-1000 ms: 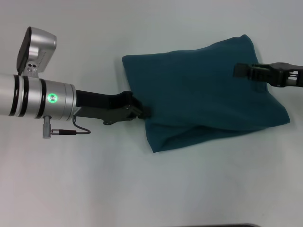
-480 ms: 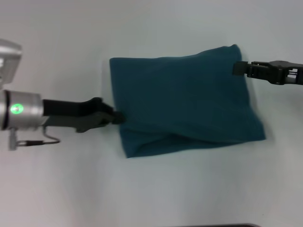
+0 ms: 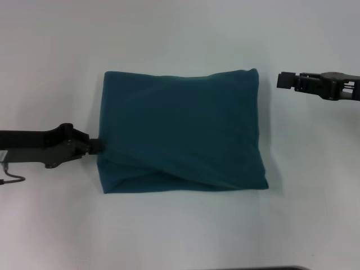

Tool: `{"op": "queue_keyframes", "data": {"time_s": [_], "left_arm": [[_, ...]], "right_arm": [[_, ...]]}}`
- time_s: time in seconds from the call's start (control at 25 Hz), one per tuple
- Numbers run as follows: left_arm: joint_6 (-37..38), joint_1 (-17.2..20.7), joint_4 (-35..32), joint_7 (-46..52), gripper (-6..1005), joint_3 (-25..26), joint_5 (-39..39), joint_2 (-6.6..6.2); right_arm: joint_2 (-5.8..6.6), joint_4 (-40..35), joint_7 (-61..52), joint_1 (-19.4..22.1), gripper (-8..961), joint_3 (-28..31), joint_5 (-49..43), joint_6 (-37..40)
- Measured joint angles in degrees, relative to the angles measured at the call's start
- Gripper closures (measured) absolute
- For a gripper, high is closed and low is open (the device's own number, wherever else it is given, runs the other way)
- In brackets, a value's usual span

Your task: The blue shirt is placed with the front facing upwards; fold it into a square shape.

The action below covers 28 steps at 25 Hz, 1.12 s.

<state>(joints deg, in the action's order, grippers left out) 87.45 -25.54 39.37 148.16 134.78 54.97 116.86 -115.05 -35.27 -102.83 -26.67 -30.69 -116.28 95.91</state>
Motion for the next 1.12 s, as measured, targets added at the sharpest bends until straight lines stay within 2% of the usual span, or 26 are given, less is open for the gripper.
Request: {"op": "queue_keyframes", "data": {"time_s": [0.2, 0.36, 0.44, 0.56, 0.68, 0.76, 0.88, 1.08, 1.12], "left_arm": [[0.52, 0.28, 0.09, -0.72, 984, 0.60, 0.01, -0.19], [3.01, 0.23, 0.20, -1.88, 983, 1.20, 0.15, -0.83], [5.12, 1.07, 1.76, -2.72, 983, 3.55, 0.46, -0.83], [9.61, 2.91, 5.88, -5.66, 923, 11.43, 0.67, -0.66], [12.64, 3.85, 6.36, -8.27, 862, 18.80, 1.50, -1.24], [13.34, 3.92, 3.74, -8.04, 776, 20.58, 1.63, -1.57], [11.61, 3.61, -0.37, -6.17, 648, 18.51, 0.59, -1.53], [8.27, 3.19, -1.06, -3.49, 414, 15.20, -2.64, 0.88], [8.27, 3.19, -1.06, -3.49, 381, 15.20, -2.64, 0.88]], "right_arm": [[0.00, 0.11, 0.00, 0.07, 712, 0.40, 0.00, -0.03], [0.00, 0.12, 0.00, 0.15, 712, 0.43, 0.00, -0.03], [0.00, 0.15, 0.00, 0.16, 712, 0.45, 0.00, -0.03], [0.00, 0.15, 0.00, 0.22, 712, 0.46, 0.00, -0.02], [0.00, 0.20, 0.00, 0.20, 712, 0.46, -0.01, -0.06], [-0.02, 0.20, 0.00, 0.14, 712, 0.46, -0.13, -0.23], [-0.13, 0.20, 0.00, 0.06, 711, 0.35, -0.22, -0.61], [-0.09, 0.20, 0.00, -0.01, 711, 0.37, -0.26, -0.81], [-0.07, 0.20, 0.00, 0.00, 711, 0.39, -0.26, -0.81]]}}
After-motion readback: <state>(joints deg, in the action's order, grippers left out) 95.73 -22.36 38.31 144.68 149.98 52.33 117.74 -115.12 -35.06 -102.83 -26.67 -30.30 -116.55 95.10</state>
